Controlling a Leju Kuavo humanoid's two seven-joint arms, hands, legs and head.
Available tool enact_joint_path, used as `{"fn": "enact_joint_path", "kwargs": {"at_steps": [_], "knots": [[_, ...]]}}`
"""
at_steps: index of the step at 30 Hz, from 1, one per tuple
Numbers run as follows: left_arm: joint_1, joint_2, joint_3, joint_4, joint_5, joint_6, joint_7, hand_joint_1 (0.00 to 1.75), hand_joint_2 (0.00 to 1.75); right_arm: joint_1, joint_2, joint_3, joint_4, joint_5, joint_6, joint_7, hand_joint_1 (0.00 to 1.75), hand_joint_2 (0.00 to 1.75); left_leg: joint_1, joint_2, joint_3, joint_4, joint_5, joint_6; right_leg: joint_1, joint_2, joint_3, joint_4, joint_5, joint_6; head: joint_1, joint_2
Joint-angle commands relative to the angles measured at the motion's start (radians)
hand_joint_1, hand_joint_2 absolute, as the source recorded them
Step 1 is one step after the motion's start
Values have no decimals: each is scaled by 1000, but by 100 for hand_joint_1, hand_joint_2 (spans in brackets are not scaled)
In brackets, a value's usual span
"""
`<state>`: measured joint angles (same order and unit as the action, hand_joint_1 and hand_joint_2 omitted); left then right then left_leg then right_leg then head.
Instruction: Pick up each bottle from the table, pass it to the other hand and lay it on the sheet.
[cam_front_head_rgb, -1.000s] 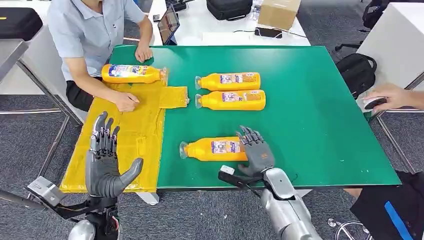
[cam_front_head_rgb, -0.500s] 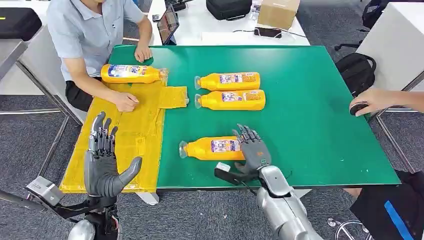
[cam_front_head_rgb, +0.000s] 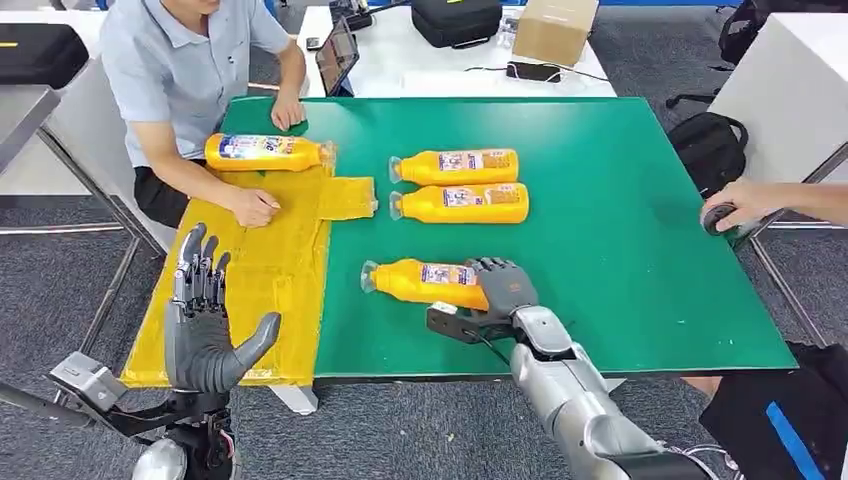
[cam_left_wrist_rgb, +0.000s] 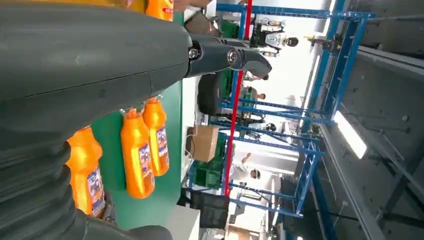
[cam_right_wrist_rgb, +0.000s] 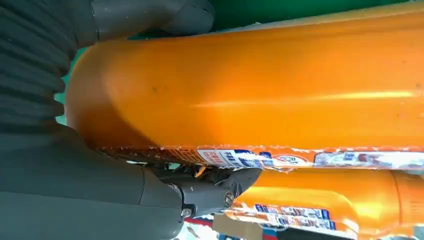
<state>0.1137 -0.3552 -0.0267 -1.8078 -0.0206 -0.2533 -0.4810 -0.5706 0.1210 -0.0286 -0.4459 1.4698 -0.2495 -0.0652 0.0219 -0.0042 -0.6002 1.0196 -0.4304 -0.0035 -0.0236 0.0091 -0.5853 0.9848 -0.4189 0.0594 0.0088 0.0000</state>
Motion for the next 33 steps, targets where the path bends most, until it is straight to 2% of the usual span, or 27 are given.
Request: {"fn": "enact_joint_path", "kwargs": {"at_steps": [1,2,3,6,9,10,11,12,13,14,16,17,18,20,23,27,28,33], "knots": [[-40,6,23,57,-1,-5,1,0,175,35,-48,-47,140,8,43,-16,175,175,0,-6,3,-2,1,1,1,-7,5,-3,-1,-2,0,0],[-43,6,24,61,0,-6,0,0,175,37,-32,-103,129,-65,42,-96,175,175,0,-8,2,-3,2,2,1,-8,5,-4,-1,-2,-1,0],[-54,6,27,71,0,-10,1,0,175,32,-4,-236,122,-240,103,-241,175,175,1,-9,1,-3,3,2,2,-9,5,-5,0,-3,0,0],[-73,6,28,97,-12,15,-4,0,175,41,58,-283,41,-389,102,-461,175,175,1,-8,2,-3,2,2,1,-6,6,-4,0,-2,-1,0],[-74,6,24,107,-22,25,-5,0,175,41,89,-269,-4,-421,126,-454,175,175,1,-2,2,-5,2,2,2,-1,4,-6,2,-5,2,0],[-72,6,24,108,-28,28,-4,0,175,51,97,-267,-36,-464,145,-474,175,175,1,1,1,-5,2,1,2,2,6,-6,3,-5,-1,0],[-71,6,20,113,-105,64,12,0,175,62,106,-256,-69,-517,166,-503,164,175,0,3,1,-2,0,1,1,4,13,-2,3,-4,0,0],[-71,6,9,131,-196,93,13,0,175,74,121,-251,-114,-577,188,-537,159,175,1,4,1,-2,0,1,1,5,11,-2,4,-4,-1,0],[-68,6,1,169,-200,84,48,0,175,93,144,-245,-181,-636,198,-588,164,175,0,5,1,-2,0,1,1,6,10,-2,3,-5,-1,0],[-60,6,-14,235,-193,78,75,0,175,132,173,-229,-302,-707,212,-615,161,175,0,5,1,-3,1,1,1,4,10,-2,3,-5,-2,0],[-57,6,-27,296,-182,93,38,0,175,176,190,-192,-427,-765,243,-568,155,175,1,3,0,-2,1,1,1,3,10,-2,3,-4,-1,0],[-54,6,-39,367,-132,118,120,0,175,203,209,-187,-501,-837,267,-568,175,175,1,0,-2,-2,2,1,2,1,10,-2,2,-4,0,0],[-52,6,-65,440,-133,172,166,0,175,232,224,-188,-566,-879,269,-570,175,175,1,1,-3,-3,1,1,2,2,9,-2,2,-5,-1,0],[-47,6,-152,547,-143,255,71,0,175,332,228,-138,-747,-970,236,-543,175,175,0,-1,-6,-3,1,1,1,2,6,-2,2,-3,-1,0],[-36,6,-243,561,-24,186,34,0,175,407,228,-128,-873,-1035,216,-517,175,175,0,-6,-9,-2,1,2,1,-4,5,-1,0,-3,-1,0],[-61,15,-307,529,-109,97,-1,0,175,429,221,-100,-866,-974,244,-520,175,175,0,-4,-14,0,-1,2,1,-2,1,-1,0,-4,-1,0],[-63,13,-307,524,-112,96,1,0,175,429,222,-95,-856,-969,240,-524,175,175,0,-2,-18,0,1,1,0,1,-4,-1,2,-2,-2,0],[-62,16,-302,518,-115,93,6,0,175,423,225,-94,-838,-963,229,-533,175,175,0,-1,-19,0,0,1,0,2,-6,-1,2,-2,-2,0]]}}
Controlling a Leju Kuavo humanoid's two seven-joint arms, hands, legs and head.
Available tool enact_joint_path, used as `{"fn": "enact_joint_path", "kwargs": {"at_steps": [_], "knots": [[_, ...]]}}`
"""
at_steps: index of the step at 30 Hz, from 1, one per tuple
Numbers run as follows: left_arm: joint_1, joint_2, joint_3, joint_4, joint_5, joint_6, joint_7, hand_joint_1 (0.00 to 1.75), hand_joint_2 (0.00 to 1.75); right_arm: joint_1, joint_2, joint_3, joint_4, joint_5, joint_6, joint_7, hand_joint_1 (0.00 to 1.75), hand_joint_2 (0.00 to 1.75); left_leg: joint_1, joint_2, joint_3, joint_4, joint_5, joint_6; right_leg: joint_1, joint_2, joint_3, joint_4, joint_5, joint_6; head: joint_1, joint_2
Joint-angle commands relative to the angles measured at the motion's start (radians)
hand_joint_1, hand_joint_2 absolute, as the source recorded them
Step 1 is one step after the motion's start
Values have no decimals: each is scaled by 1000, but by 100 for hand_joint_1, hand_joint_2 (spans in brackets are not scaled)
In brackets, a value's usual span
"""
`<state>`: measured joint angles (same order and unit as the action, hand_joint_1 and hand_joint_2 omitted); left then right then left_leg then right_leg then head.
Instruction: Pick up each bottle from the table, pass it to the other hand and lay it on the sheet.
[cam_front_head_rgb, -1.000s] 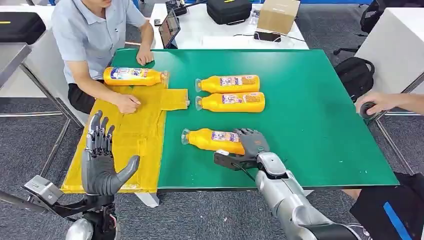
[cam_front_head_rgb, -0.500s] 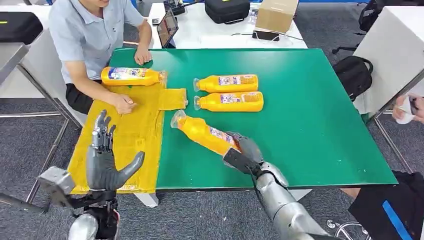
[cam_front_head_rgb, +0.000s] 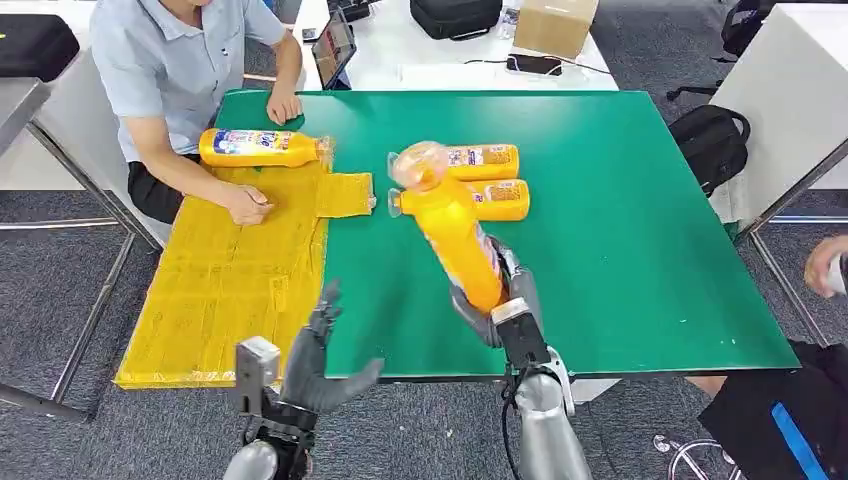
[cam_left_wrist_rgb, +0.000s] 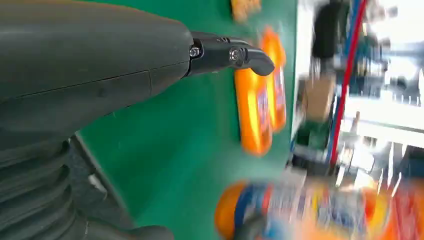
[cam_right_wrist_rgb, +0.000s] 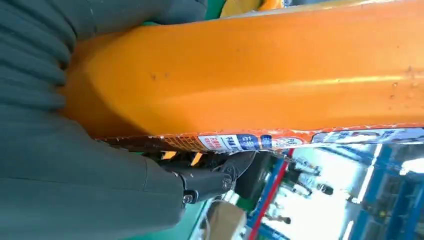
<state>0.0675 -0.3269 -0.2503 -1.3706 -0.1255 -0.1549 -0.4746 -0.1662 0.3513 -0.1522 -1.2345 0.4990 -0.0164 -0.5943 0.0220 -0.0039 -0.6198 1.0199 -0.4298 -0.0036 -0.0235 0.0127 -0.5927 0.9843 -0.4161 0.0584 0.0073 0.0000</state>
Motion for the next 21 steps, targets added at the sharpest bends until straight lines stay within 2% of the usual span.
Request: {"fn": "enact_joint_path", "kwargs": {"at_steps": [1,13,16,21], "knots": [[-16,-12,-78,80,-10,-5,0,0,175,19,-5,30,-50,8,-4,-3,175,175,0,-2,3,-1,-1,1,0,-3,3,0,-1,-3,0,0],[-16,-12,-78,80,-10,-5,0,0,175,19,-5,30,-50,8,-4,-3,175,175,0,-1,3,-1,-1,1,0,-2,3,0,-1,-2,0,0],[-17,-13,-87,58,-69,-14,-23,0,175,29,-30,118,6,77,31,16,175,175,0,0,5,-1,-2,2,1,-2,6,-1,-2,-3,0,0],[-11,-22,-68,-27,9,-24,-57,0,175,57,-39,296,132,217,-69,-7,175,175,1,2,5,-1,-2,1,2,1,5,-1,-1,-3,0,0]]}}
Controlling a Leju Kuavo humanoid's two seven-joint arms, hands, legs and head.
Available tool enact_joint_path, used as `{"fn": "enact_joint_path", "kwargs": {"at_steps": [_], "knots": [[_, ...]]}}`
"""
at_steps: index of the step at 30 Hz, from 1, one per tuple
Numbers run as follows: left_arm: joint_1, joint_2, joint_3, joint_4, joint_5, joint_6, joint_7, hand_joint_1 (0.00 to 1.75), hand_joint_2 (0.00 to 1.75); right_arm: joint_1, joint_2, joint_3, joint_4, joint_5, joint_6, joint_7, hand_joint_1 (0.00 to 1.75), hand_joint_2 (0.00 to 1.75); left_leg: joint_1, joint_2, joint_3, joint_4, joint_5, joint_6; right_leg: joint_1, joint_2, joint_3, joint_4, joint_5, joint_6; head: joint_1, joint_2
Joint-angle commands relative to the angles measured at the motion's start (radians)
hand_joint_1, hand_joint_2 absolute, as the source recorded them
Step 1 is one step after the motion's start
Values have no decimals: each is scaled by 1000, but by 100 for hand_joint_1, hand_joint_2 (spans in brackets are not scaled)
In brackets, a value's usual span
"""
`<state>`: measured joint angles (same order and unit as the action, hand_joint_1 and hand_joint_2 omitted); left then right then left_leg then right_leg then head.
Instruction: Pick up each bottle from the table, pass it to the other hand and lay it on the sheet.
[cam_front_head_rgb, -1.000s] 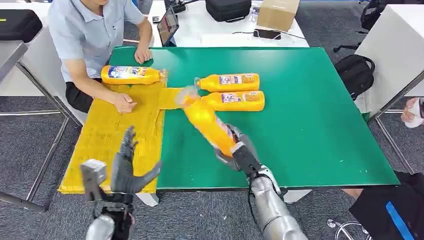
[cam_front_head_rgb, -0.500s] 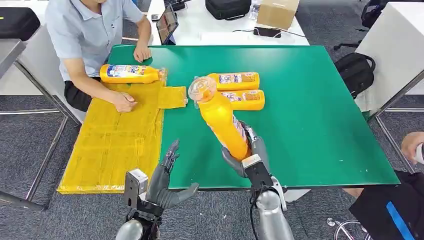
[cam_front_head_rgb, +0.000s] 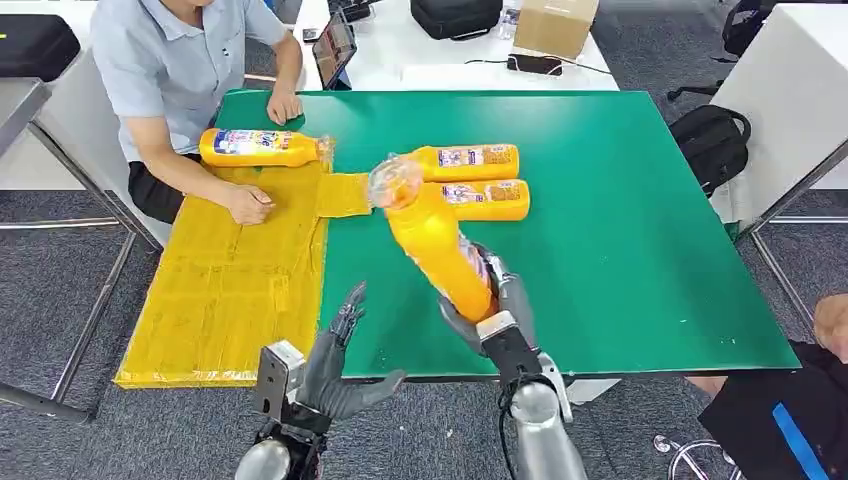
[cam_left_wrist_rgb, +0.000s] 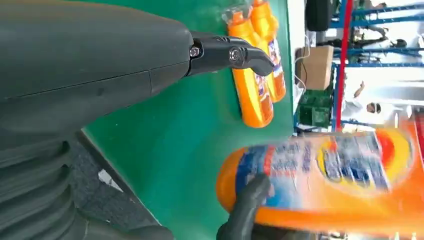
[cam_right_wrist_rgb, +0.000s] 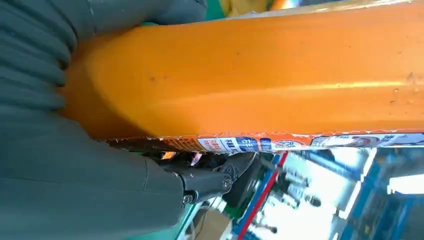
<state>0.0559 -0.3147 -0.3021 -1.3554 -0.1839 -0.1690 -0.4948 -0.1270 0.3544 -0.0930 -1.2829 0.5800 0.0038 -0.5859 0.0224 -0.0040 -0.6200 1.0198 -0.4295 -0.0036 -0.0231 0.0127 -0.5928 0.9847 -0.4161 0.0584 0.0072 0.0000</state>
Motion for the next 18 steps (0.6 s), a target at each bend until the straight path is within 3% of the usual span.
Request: {"fn": "enact_joint_path", "kwargs": {"at_steps": [1,6,7,9,18], "knots": [[5,-34,-14,-64,83,-13,-38,0,175,22,-45,258,195,148,-94,-12,175,175,1,2,3,-1,-1,1,1,1,3,-1,-1,-2,0,0],[-5,-34,-9,-83,191,-42,23,0,175,44,-59,358,231,249,-182,6,175,175,1,1,5,0,-2,2,2,-1,5,-1,-2,-3,0,0],[-23,-33,1,-50,322,-96,86,0,175,36,-49,406,260,277,-163,-9,175,175,1,0,3,-1,-1,2,2,-1,4,-2,-1,-2,0,0],[-41,-32,28,-29,387,-151,65,0,175,24,-12,451,327,316,-214,6,175,175,1,1,5,-1,-2,2,2,0,5,-2,-1,-3,0,0],[-14,-34,74,-99,476,-211,73,0,175,-3,-17,474,436,236,-226,-23,175,175,1,-1,3,-1,-1,1,2,-2,4,-1,-2,-3,1,0]]}}
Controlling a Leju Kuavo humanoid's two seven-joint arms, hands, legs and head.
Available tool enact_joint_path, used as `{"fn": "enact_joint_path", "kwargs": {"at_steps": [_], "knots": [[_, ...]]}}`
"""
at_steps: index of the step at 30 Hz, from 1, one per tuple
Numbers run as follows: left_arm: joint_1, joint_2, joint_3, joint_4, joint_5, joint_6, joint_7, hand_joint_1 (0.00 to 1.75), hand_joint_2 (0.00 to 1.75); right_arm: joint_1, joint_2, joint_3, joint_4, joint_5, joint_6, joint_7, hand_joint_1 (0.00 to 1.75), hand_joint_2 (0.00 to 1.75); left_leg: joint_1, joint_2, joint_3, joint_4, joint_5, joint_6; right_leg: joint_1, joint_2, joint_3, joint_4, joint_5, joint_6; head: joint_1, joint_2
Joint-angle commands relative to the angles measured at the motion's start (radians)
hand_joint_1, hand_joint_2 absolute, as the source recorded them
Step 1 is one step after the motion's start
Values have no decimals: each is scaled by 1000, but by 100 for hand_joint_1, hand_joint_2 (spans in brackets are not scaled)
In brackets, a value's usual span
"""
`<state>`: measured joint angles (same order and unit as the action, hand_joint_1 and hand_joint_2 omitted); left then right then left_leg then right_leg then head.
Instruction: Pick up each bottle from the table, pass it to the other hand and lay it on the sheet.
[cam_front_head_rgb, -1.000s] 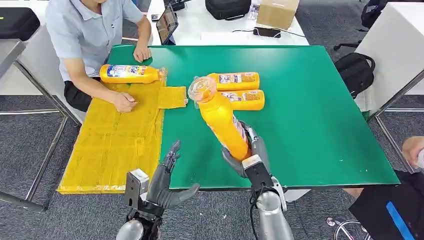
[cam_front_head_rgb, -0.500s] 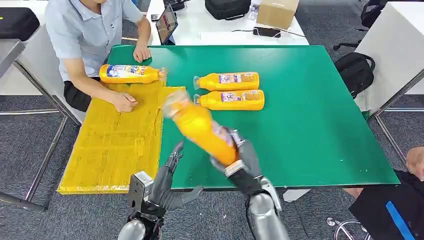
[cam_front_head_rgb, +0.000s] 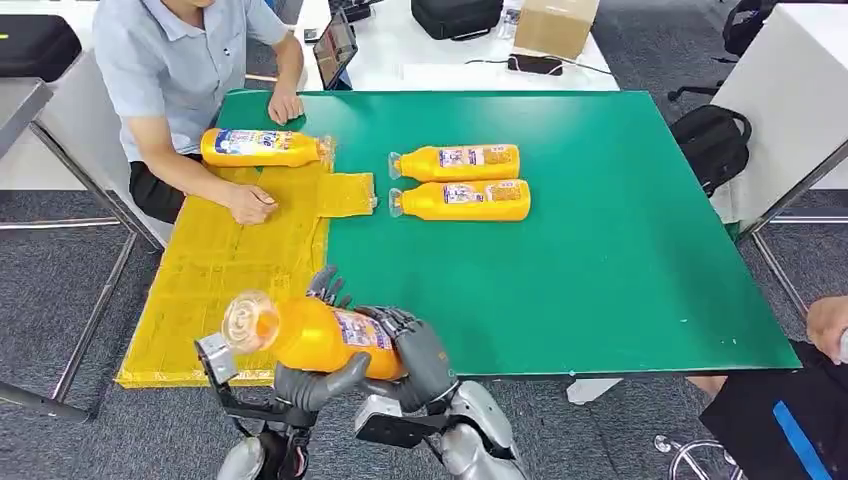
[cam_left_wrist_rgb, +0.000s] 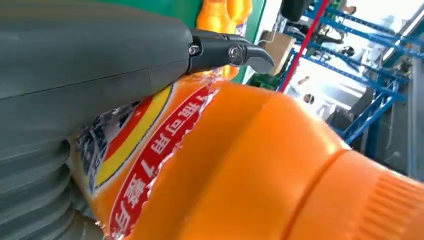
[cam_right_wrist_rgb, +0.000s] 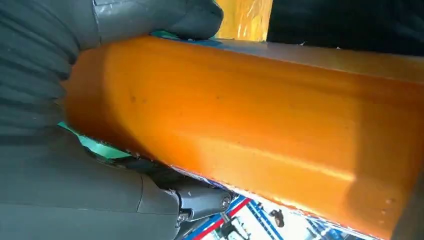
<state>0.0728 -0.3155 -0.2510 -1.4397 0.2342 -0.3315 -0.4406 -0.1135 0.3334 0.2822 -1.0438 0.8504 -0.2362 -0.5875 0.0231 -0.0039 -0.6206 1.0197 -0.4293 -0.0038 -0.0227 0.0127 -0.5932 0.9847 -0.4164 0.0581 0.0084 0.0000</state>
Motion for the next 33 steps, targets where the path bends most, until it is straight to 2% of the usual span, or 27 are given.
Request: {"fn": "enact_joint_path", "kwargs": {"at_steps": [1,3,7,8,9,10,12,14,16,17,23,33], "knots": [[-30,-31,18,-18,65,-58,18,0,175,-21,5,99,209,-39,6,-29,175,175,0,0,3,-1,-1,1,1,-1,3,-1,-1,-2,0,0],[-28,-25,9,-30,92,-80,27,0,175,-31,5,95,231,-46,11,-32,175,175,1,-1,6,-1,-2,2,2,-3,6,-2,-2,-3,0,0],[-17,-16,11,-34,97,-86,27,0,175,-38,7,90,290,-62,26,-27,175,175,0,-2,3,-1,-1,1,1,-3,3,-1,-1,-2,0,0],[-16,-14,12,-35,93,-88,22,16,175,-40,8,92,304,-64,19,-30,175,175,1,-2,5,-1,-2,1,2,-4,6,-2,-2,-3,0,0],[-13,-11,13,-32,93,-88,22,171,175,-36,7,92,309,-65,19,-30,171,175,1,-2,4,-1,-1,1,1,-3,4,-2,-1,-2,0,0],[-11,-9,15,-29,90,-87,21,175,175,-35,8,92,316,-66,21,-29,161,175,1,-2,6,-1,-2,1,1,-4,6,-2,-2,-3,0,0],[-9,-9,16,-26,88,-87,18,175,175,-35,8,93,322,-69,16,-32,161,175,1,-2,3,-1,-1,1,1,-3,3,-2,-1,-2,0,0],[-4,-10,25,-18,63,-69,8,175,175,-33,8,95,332,-72,10,-21,10,175,1,-3,3,-1,-1,1,1,-5,3,-1,-2,-2,0,0],[2,-12,36,-13,54,-58,4,175,175,-29,9,94,331,-71,-10,-13,0,175,0,-3,3,-1,-1,1,1,-4,3,-1,-1,-2,0,0],[3,-13,41,-17,46,-53,-2,175,175,-33,12,92,325,-75,-16,-14,0,0,1,-3,5,-1,-1,1,1,-4,5,-2,-2,-3,0,0],[-10,-18,45,-34,23,-51,6,175,175,-48,9,100,268,-46,-42,10,0,0,0,-3,3,0,-1,1,1,-4,4,-1,-2,-3,0,0],[-58,-19,100,-37,-8,-3,20,175,175,-55,10,88,185,-17,-81,-7,0,0,0,-2,2,0,-1,1,1,-3,2,0,-1,-3,0,0]]}}
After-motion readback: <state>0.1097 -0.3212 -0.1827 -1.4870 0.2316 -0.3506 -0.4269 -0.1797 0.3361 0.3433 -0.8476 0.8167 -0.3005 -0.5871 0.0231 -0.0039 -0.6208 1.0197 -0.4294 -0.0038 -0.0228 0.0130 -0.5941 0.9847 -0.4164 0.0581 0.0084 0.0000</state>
